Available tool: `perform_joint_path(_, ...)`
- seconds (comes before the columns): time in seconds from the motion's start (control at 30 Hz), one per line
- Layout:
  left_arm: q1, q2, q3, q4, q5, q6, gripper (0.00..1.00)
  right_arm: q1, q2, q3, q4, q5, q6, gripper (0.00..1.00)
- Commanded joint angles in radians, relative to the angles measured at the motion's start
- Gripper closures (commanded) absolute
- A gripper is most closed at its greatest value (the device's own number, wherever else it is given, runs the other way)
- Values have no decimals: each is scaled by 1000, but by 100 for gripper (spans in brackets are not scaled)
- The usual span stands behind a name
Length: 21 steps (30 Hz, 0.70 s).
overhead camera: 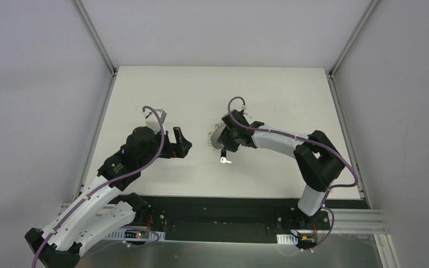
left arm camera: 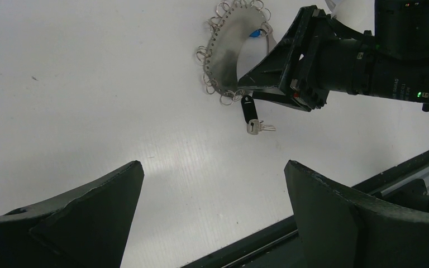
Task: Put the keys on the keyring
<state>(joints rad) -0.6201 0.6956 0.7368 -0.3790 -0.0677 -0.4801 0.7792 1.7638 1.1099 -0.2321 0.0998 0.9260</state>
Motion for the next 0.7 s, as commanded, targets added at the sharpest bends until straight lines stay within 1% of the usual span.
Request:
perform_joint_path(0.0, 8, -2, -9, 34, 17, -12, 0, 2, 13, 14, 25, -7, 45, 59)
perform_joint_path(0.07, 8, -2, -8, 34, 19, -12, 0, 1, 21, 14, 26, -8, 53, 62)
perform_joint_path(0.33, 7, -5, -10, 33, 20, -13, 0, 0, 37, 4, 33, -23, 63, 66)
perform_joint_path(0.47, 8, -6, -10, 34, 19, -12, 0, 0, 39, 1, 39, -26, 72, 73)
perform_joint_path(0.67, 8, -8, -11, 34, 19, -13, 0, -1, 35, -3, 38, -12, 73, 76)
